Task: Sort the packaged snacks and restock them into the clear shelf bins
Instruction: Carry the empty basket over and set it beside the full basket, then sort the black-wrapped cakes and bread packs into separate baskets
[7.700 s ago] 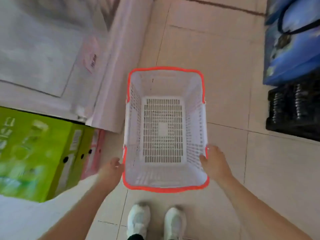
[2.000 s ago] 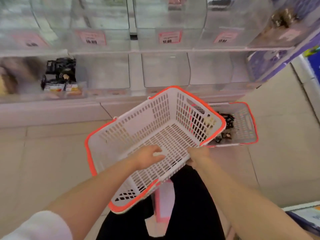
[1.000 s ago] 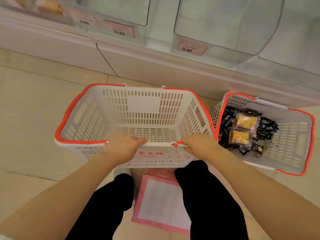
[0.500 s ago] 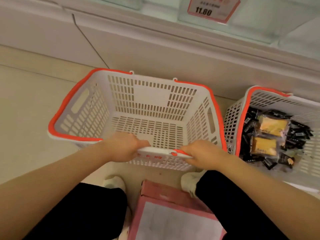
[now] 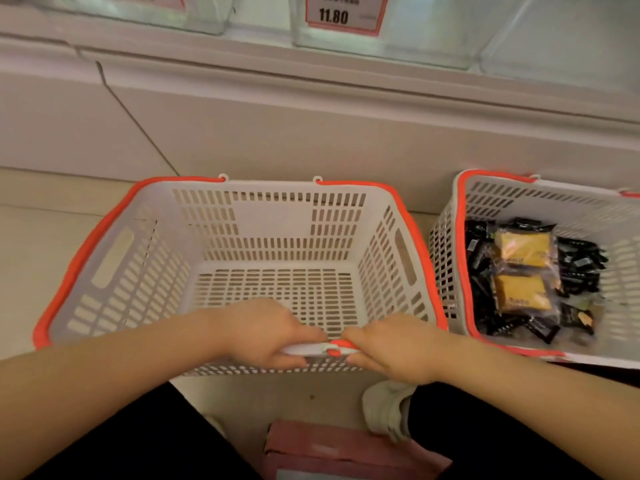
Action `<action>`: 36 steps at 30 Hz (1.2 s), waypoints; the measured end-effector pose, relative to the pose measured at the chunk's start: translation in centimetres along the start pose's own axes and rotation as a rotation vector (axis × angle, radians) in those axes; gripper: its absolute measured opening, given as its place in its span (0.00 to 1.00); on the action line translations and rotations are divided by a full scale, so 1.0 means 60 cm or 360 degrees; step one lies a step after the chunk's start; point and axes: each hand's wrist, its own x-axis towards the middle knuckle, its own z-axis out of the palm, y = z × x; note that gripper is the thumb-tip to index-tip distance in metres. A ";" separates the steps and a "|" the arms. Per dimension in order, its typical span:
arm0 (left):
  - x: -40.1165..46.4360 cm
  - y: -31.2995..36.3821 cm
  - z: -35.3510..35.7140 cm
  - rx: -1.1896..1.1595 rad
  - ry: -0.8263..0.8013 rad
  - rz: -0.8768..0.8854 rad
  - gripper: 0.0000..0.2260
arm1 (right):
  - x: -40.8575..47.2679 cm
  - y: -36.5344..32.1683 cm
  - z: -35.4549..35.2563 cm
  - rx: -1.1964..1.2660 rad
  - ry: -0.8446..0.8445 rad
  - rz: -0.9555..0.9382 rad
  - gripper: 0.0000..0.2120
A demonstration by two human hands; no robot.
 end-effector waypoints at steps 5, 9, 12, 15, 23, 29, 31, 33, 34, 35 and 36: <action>0.064 0.023 0.074 0.0429 -0.0156 -0.0071 0.19 | -0.011 0.008 0.107 -0.0121 0.0034 0.0258 0.19; 0.114 0.028 0.090 0.0365 -0.0039 -0.0417 0.16 | -0.023 0.054 0.129 -0.0031 0.0167 0.0514 0.16; 0.136 0.037 0.093 0.0373 -0.0027 -0.0607 0.15 | -0.029 0.068 0.130 0.0125 0.0167 0.0571 0.14; 0.144 0.050 0.094 0.0327 -0.0085 -0.0752 0.15 | -0.038 0.070 0.130 0.0264 0.0157 0.0601 0.14; 0.211 0.110 -0.005 0.0274 0.0180 -0.0720 0.17 | -0.171 0.174 0.040 0.0269 0.0050 0.0639 0.18; 0.340 0.163 -0.079 0.0211 0.0396 -0.0472 0.11 | -0.289 0.330 0.020 0.0312 0.0342 0.1116 0.12; 0.385 0.170 -0.090 0.0166 0.0370 -0.0398 0.11 | -0.308 0.364 0.054 0.0385 0.0404 0.1225 0.10; 0.429 0.169 -0.097 0.0152 0.0289 -0.0347 0.11 | -0.305 0.385 0.090 0.0438 0.0397 0.1246 0.10; 0.451 0.166 -0.099 0.0163 0.0242 -0.0332 0.12 | -0.297 0.393 0.105 0.0439 0.0379 0.1242 0.10; 0.472 0.161 -0.102 0.0176 0.0193 -0.0320 0.12 | -0.286 0.400 0.118 0.0430 0.0359 0.1230 0.10; 0.494 0.154 -0.104 0.0188 0.0146 -0.0314 0.12 | -0.273 0.405 0.129 0.0422 0.0344 0.1201 0.10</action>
